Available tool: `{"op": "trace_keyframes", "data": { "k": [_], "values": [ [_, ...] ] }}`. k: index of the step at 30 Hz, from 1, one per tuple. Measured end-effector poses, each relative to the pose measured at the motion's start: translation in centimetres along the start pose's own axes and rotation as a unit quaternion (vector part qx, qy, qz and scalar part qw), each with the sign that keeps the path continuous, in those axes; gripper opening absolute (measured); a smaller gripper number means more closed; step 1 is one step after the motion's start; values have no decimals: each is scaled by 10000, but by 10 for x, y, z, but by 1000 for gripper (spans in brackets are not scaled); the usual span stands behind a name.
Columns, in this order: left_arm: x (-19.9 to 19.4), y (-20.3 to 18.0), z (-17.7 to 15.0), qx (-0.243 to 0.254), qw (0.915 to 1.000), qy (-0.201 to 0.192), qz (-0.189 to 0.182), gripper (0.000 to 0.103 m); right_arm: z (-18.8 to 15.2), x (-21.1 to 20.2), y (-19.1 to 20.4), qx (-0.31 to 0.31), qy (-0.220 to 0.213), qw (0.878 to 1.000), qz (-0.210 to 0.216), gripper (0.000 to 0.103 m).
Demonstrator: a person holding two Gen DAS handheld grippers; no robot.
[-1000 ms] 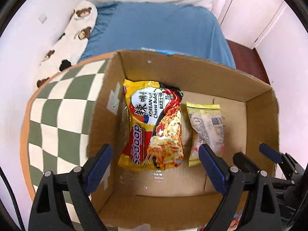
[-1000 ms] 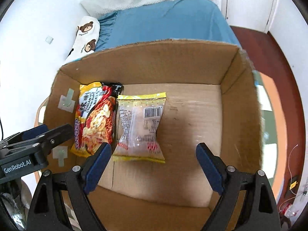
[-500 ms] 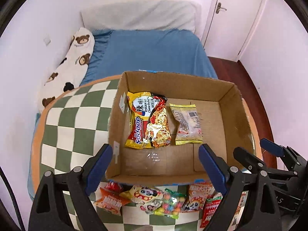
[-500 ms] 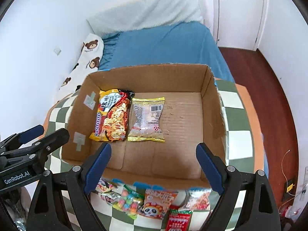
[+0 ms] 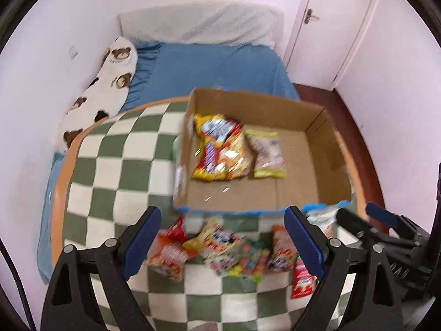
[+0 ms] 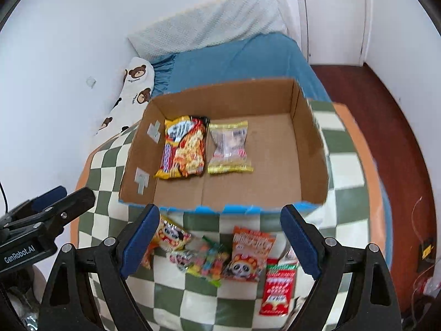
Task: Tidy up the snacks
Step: 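Grasp the orange CUICUIJIAO bag with left tool while right tool grasps the panda seed bag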
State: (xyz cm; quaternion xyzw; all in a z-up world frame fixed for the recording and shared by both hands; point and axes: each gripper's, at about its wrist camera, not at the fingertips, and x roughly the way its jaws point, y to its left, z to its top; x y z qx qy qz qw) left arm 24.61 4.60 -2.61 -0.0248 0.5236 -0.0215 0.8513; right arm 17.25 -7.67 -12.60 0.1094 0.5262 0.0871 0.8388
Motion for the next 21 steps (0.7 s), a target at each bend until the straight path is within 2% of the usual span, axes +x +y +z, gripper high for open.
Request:
{"op": "trace_keyframes", "data": {
  "k": [4, 7, 11, 16, 19, 20, 21],
  "values": [
    [22, 32, -22, -14, 9983, 274, 522, 91, -24, 24, -12, 348, 380, 9986, 77, 92],
    [57, 61, -43, -124, 9941, 809, 717, 91, -39, 47, -21, 507, 680, 9964, 72, 92],
    [102, 79, -65, -79, 9871, 1340, 876, 91, -60, 90, -35, 736, 1176, 9903, 49, 92],
    [150, 77, -88, 374, 9789, 1886, 696, 91, -78, 132, -47, 867, 1601, 9833, -56, 92],
    [174, 71, -96, 744, 9721, 2103, 719, 91, -85, 152, -53, 939, 1791, 9792, -144, 92],
    [181, 68, -98, 831, 9710, 2131, 695, 89, -86, 156, -54, 959, 1830, 9783, -163, 92],
    [185, 68, -98, 844, 9716, 2112, 660, 75, -88, 162, -55, 980, 1875, 9772, -181, 92]
  ]
}}
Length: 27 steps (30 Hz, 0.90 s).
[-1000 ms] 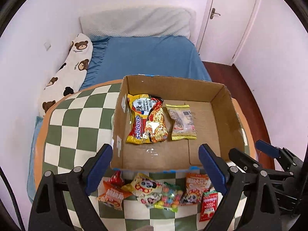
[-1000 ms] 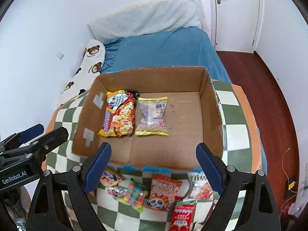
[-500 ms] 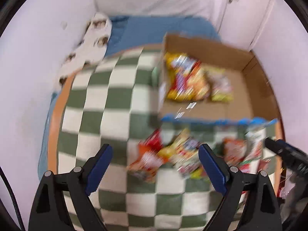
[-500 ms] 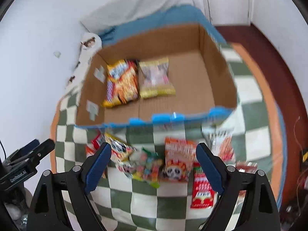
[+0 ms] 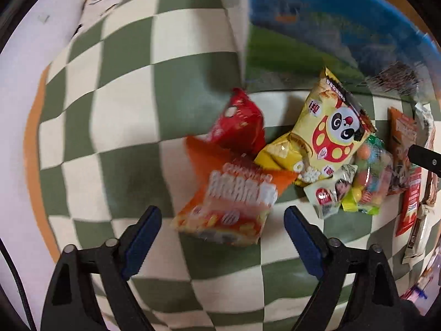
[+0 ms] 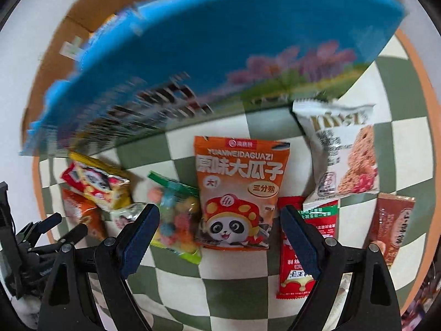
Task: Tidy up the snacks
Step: 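Grasp the orange CUICUIJIAO bag with left tool while right tool grasps the panda seed bag, then carry both orange bags into the box and release them beside the noodle bag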
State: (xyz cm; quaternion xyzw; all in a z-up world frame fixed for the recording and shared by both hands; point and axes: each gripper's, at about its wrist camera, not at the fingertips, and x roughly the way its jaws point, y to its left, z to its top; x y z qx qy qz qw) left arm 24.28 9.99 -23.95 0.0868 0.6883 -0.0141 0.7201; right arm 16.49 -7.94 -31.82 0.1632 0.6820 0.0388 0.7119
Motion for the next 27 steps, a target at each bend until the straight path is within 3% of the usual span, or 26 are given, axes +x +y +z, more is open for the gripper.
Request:
{"op": "trace_keyframes", "data": {
  "k": [1, 3, 5, 10, 14, 17, 22, 27],
  "values": [
    [4, 0, 1, -49, 10000, -14, -27, 56, 1, 6, -1, 31, 43, 10000, -4, 91],
    [13, 5, 5, -274, 9993, 92, -222, 49, 5, 21, -6, 212, 158, 9997, -2, 87],
    [17, 12, 5, -546, 9979, 92, -345, 48, 8, 32, -13, 363, 192, 9991, -106, 74],
    [19, 26, -12, -1157, 9916, 130, -571, 47, 6, 37, -20, 460, 130, 9988, -141, 61],
    [22, 35, -47, -1655, 9827, 348, -756, 47, -10, 34, -24, 291, 335, 9988, -228, 60],
    [27, 33, -76, -1760, 9792, 523, -865, 47, -35, 36, -25, 108, 667, 9974, -248, 60],
    [52, 28, -99, -1638, 9794, 749, -916, 53, -66, 51, -26, -68, 1056, 9939, -318, 63],
    [63, 24, -105, -1560, 9817, 701, -841, 53, -67, 62, -32, 235, 1143, 9930, -179, 67]
  ]
}}
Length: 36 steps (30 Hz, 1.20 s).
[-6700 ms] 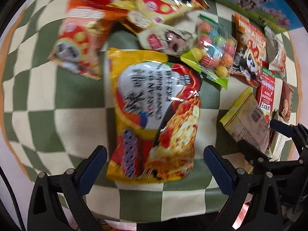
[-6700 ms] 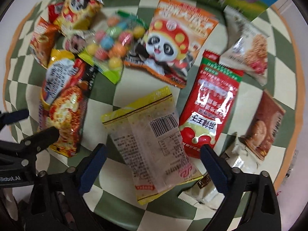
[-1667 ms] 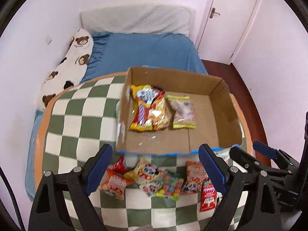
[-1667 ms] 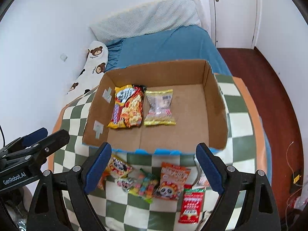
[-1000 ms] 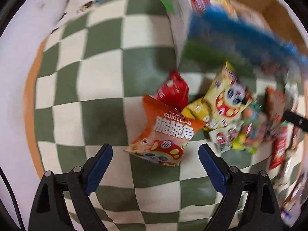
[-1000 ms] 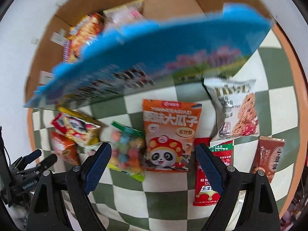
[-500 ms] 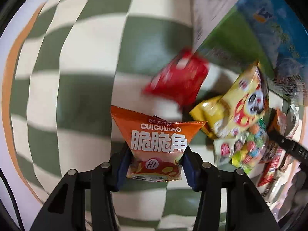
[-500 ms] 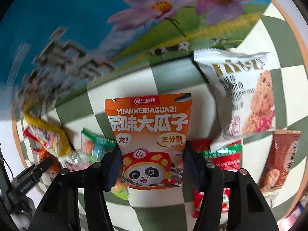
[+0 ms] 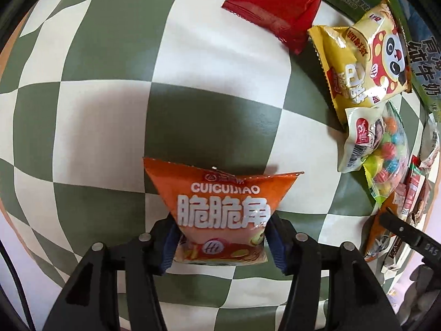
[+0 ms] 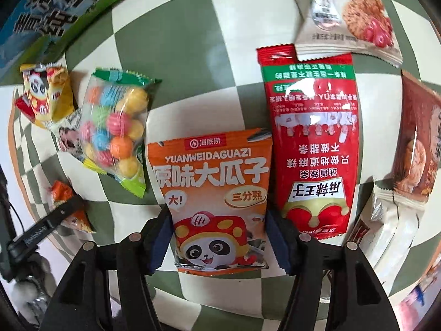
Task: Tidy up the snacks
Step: 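Carry both orange bags into the box and release them beside the noodle bag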
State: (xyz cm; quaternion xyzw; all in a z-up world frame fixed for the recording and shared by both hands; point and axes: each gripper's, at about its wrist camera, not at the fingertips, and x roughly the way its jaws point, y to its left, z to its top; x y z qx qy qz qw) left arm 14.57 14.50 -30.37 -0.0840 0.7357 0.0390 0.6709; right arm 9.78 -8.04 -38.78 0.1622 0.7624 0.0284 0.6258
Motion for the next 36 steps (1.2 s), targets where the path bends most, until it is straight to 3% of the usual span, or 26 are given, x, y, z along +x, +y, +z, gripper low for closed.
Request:
{"op": "trace_keyframes", "data": {
  "k": [6, 12, 19, 26, 32, 36],
  "values": [
    [-3, -15, -1, 9, 9998, -180, 113, 49, -8, -5, -17, -14, -9, 10000, -54, 67],
    [-17, -24, -14, -65, 9994, -305, 170, 45, -37, -2, -2, -200, -218, 9992, -257, 59],
    [-66, -33, -21, -16, 9985, -537, -114, 45, -48, -27, 8, -262, -499, 9984, -27, 57],
    [-161, -62, -12, 327, 9901, -1188, -667, 45, -48, -107, 26, -524, -1015, 9909, 718, 56],
    [-235, -114, 36, 852, 9759, -1654, -1140, 45, -22, -207, 40, -786, -1738, 9748, 1157, 56],
    [-249, -152, 86, 1110, 9726, -1746, -1058, 45, 10, -246, 50, -864, -2123, 9662, 1181, 56]
  ]
}}
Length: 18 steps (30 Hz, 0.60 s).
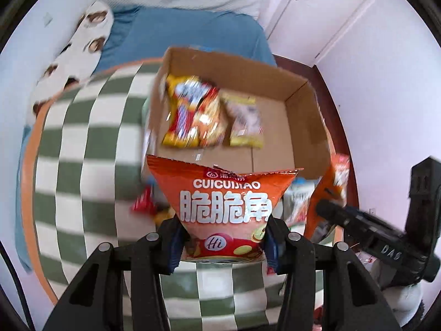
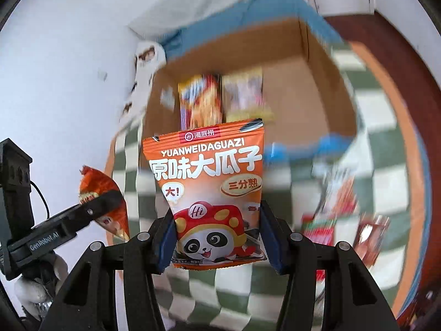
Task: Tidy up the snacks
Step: 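Carry both orange bags into the box and release them beside the noodle bag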
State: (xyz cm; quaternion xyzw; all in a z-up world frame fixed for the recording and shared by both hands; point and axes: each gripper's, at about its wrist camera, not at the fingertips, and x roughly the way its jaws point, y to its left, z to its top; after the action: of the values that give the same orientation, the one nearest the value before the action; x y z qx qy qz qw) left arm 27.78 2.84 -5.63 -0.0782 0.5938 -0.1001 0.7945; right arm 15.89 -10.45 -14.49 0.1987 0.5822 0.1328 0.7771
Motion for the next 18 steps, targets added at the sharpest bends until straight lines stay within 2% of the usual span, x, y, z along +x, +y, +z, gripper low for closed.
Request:
{"op": "trace_keyframes", "data": {
  "k": [3, 8, 13, 18],
  "values": [
    [19, -9, 30, 183, 9995, 194, 149, 45, 46, 6, 7, -103, -207, 9994, -241, 56],
    [78, -12, 66, 312, 9947, 730, 659, 45, 121, 41, -6, -130, -175, 9971, -732, 56],
    [125, -1, 75, 245, 9886, 1164, 923, 45, 166, 79, -23, -154, 46, 9934, -1135, 56],
    [148, 5, 82, 155, 9851, 1366, 1037, 45, 184, 116, -37, -248, 191, 9895, -1413, 56]
  ]
}}
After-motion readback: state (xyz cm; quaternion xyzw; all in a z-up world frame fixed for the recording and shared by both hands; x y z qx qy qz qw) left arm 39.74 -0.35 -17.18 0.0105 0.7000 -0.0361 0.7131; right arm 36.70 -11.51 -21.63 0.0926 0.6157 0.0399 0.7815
